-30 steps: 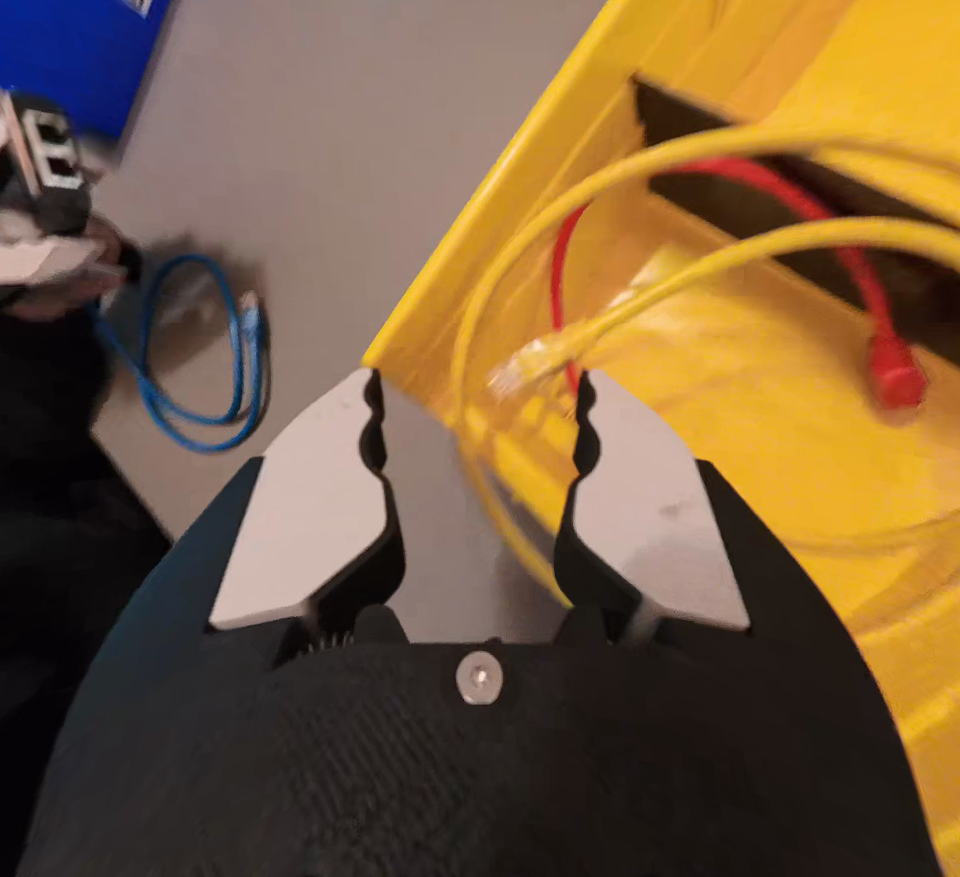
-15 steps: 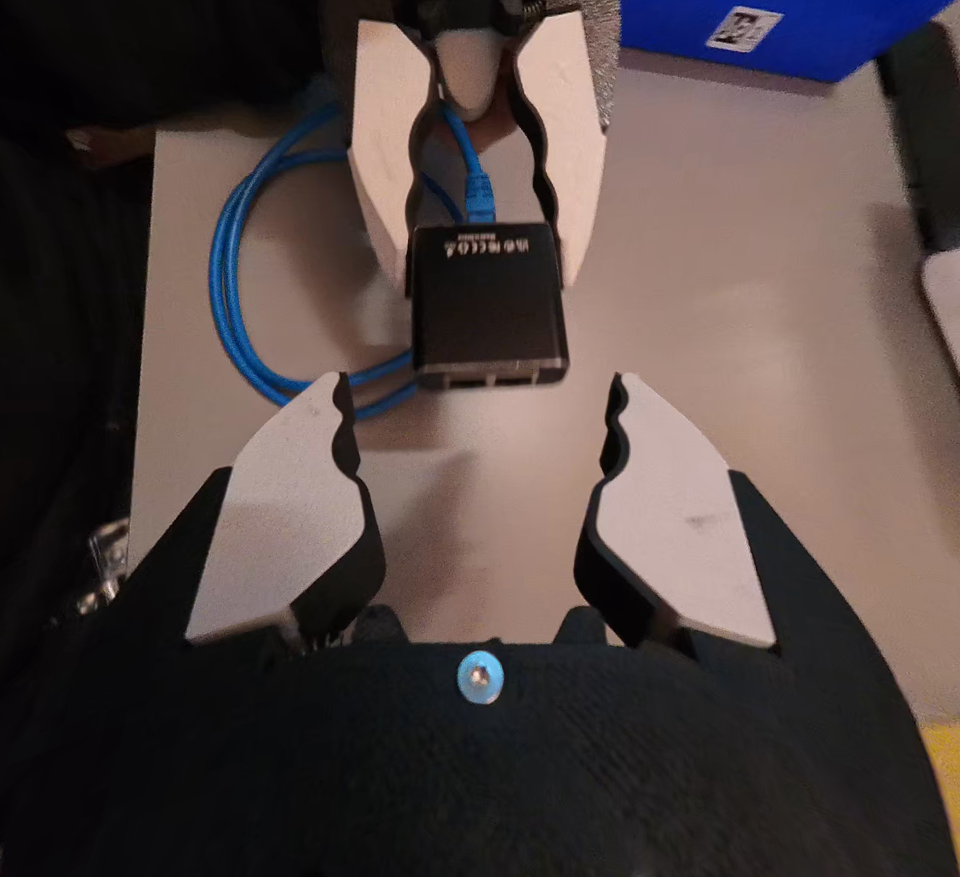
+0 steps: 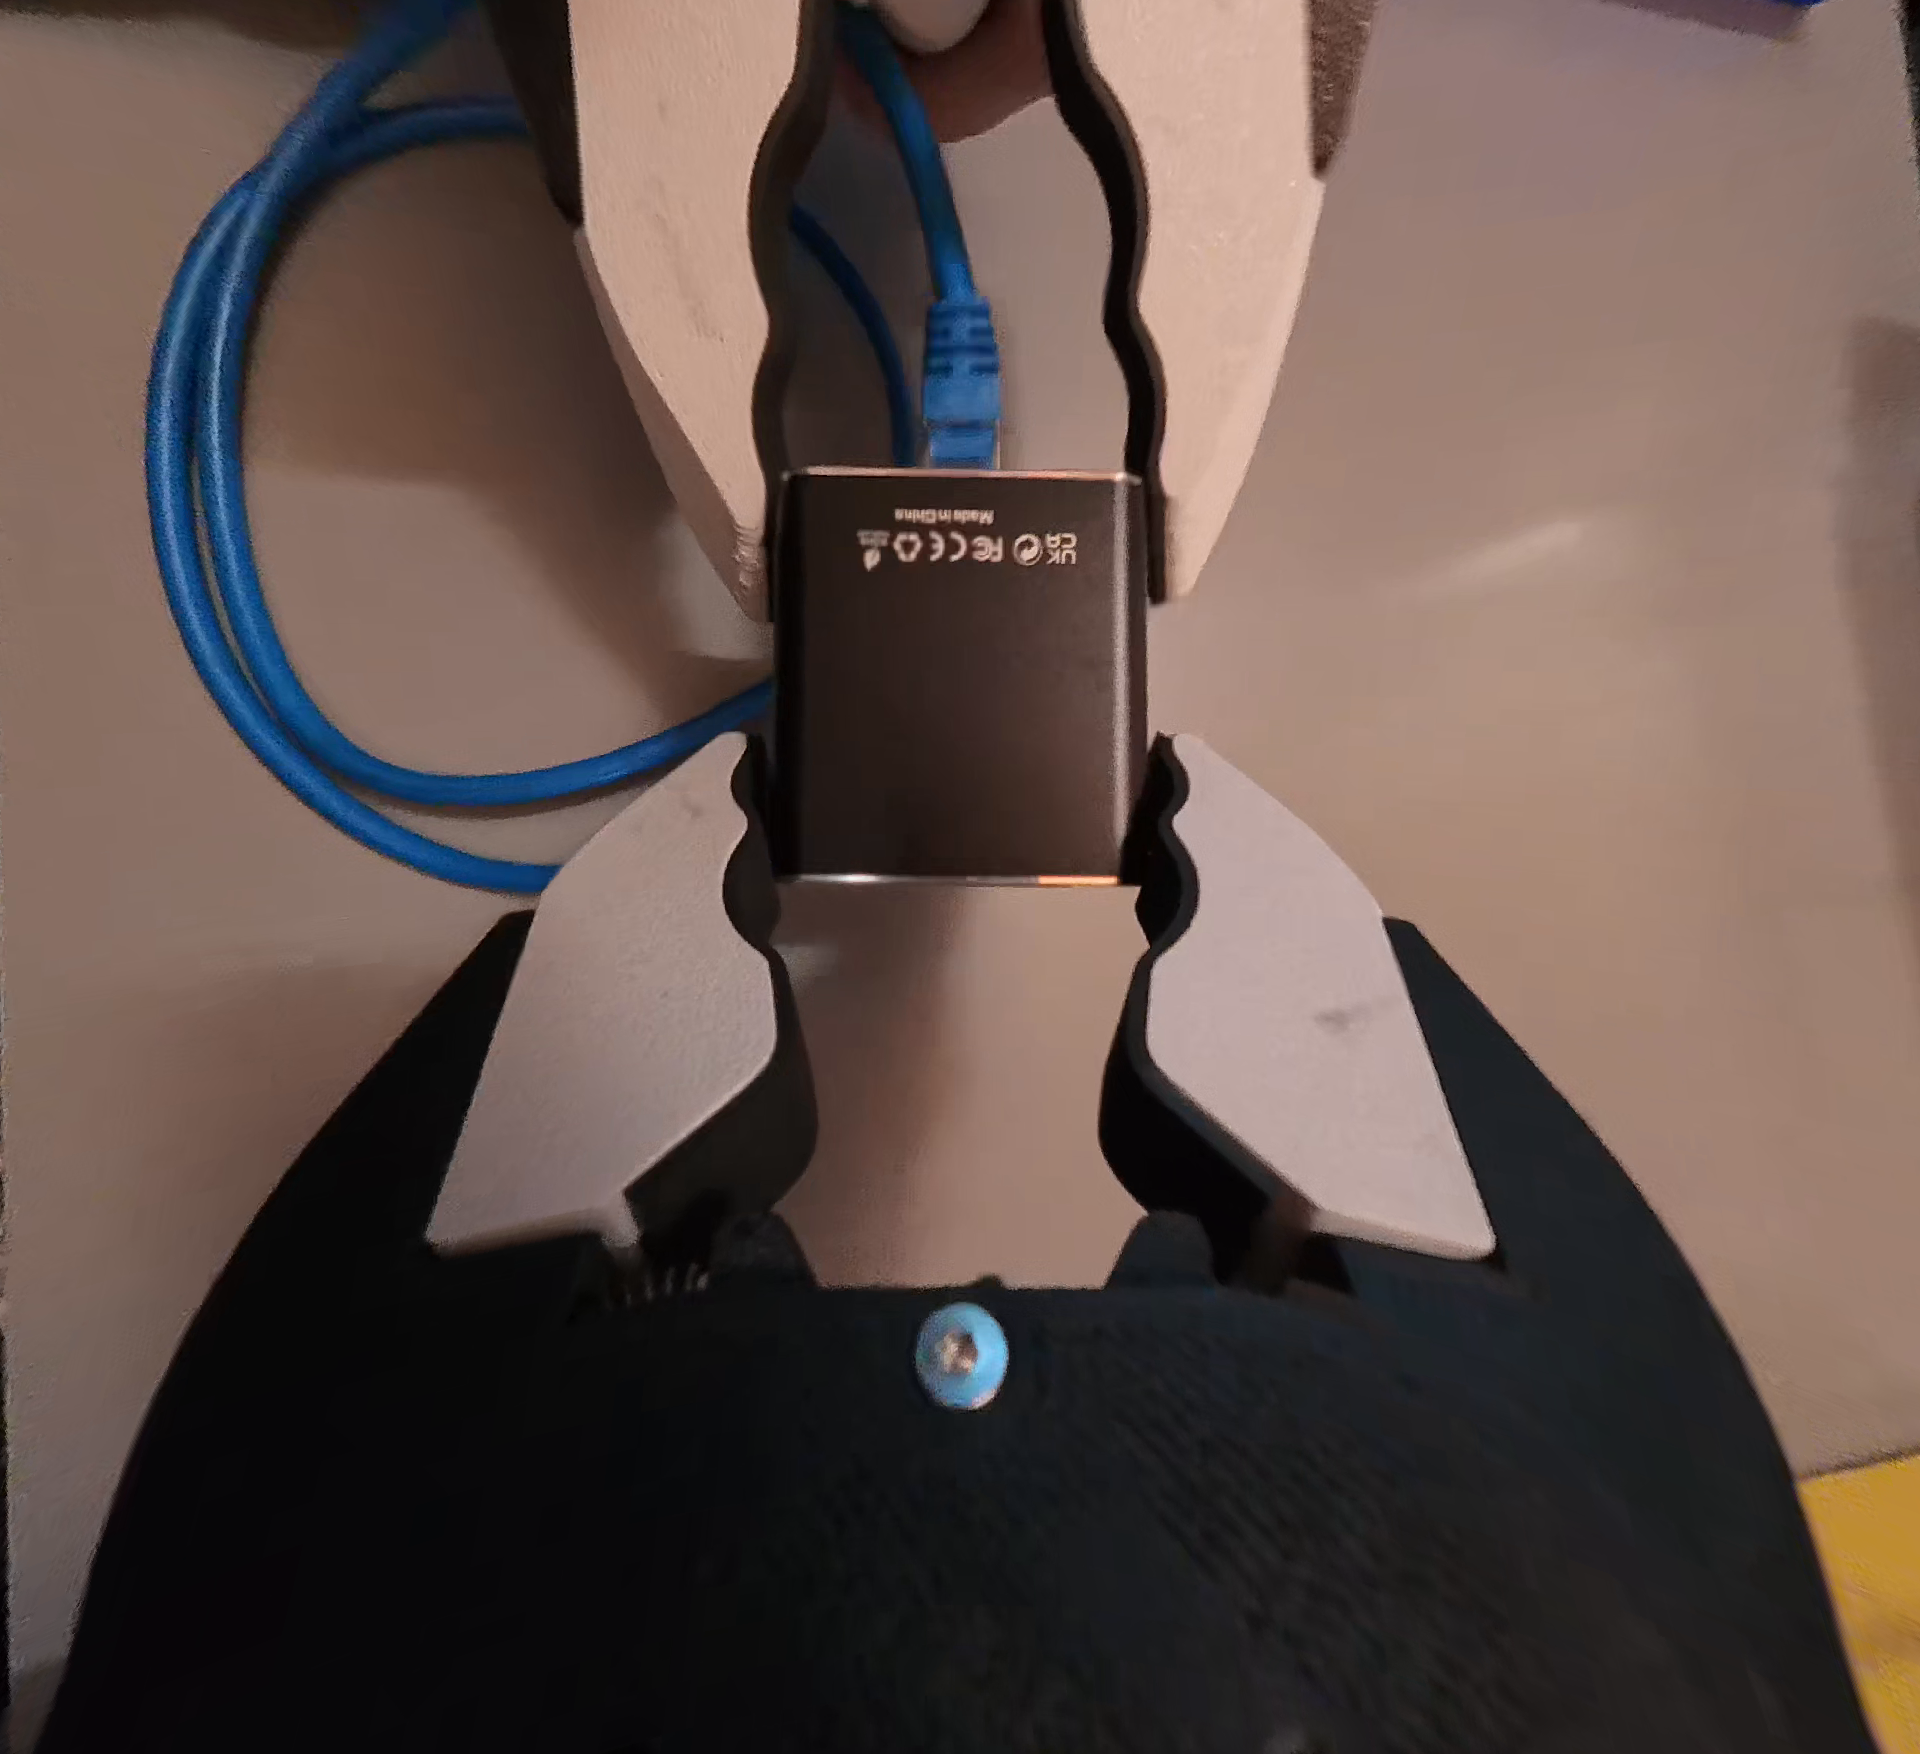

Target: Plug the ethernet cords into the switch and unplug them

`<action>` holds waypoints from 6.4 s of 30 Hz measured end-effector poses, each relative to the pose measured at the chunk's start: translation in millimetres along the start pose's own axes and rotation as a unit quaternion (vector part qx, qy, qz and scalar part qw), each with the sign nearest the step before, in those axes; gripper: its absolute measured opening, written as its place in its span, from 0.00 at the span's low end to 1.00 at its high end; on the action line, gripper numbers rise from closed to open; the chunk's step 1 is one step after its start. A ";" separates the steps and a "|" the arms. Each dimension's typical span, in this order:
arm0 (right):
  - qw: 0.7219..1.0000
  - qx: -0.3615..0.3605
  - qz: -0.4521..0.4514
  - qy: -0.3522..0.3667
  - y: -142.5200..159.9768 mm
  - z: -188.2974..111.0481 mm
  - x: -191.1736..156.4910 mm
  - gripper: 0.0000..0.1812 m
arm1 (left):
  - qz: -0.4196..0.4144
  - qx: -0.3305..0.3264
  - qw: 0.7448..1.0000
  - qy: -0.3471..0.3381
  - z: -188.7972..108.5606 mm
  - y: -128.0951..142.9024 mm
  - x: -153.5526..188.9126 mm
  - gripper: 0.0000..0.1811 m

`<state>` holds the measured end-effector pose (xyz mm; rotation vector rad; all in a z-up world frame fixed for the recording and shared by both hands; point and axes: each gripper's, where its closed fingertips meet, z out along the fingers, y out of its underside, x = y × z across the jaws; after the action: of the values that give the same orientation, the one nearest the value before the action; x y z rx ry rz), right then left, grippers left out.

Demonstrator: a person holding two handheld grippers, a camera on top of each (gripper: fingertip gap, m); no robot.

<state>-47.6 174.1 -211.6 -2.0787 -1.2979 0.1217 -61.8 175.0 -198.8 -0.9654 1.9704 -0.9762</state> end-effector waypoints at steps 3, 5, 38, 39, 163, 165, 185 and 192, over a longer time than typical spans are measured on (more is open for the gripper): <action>0.995 0.036 0.060 0.075 -0.6 -11.7 25.4 0.37 | -0.004 -0.027 0.996 -0.081 -7.5 8.9 -24.4 0.36; 0.980 0.073 0.115 0.148 -0.7 -27.3 49.3 0.37 | 0.002 -0.032 0.985 -0.169 -27.3 6.8 -51.9 0.38; 0.974 0.146 -0.056 0.167 -25.8 -84.2 19.6 0.54 | -0.529 0.172 0.793 0.249 8.1 -52.3 -2.6 0.13; 0.978 0.119 -0.070 0.155 -23.3 -74.9 14.8 0.55 | -0.515 0.156 0.803 0.255 4.5 -51.6 2.2 0.13; 0.756 0.551 0.346 0.067 -64.7 -95.0 47.5 0.40 | -0.118 0.294 0.936 -0.153 -36.9 -88.0 -48.8 0.38; 0.735 0.533 0.414 0.062 -56.7 -87.7 52.3 0.40 | -0.113 0.293 0.935 -0.167 -40.8 -86.5 -52.0 0.38; 0.640 0.638 0.396 -0.166 -78.1 -84.1 18.9 0.30 | -0.110 0.364 0.918 -0.108 -57.3 -109.3 -38.1 0.37; 0.786 0.575 0.216 0.069 -83.7 -95.1 22.1 0.42 | -0.156 0.417 0.895 -0.018 -60.6 -128.4 -24.0 0.36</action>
<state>-61.4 168.8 -83.9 -1.1904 -0.3707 0.7457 -63.1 158.7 -55.8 -0.7737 1.1494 -1.7623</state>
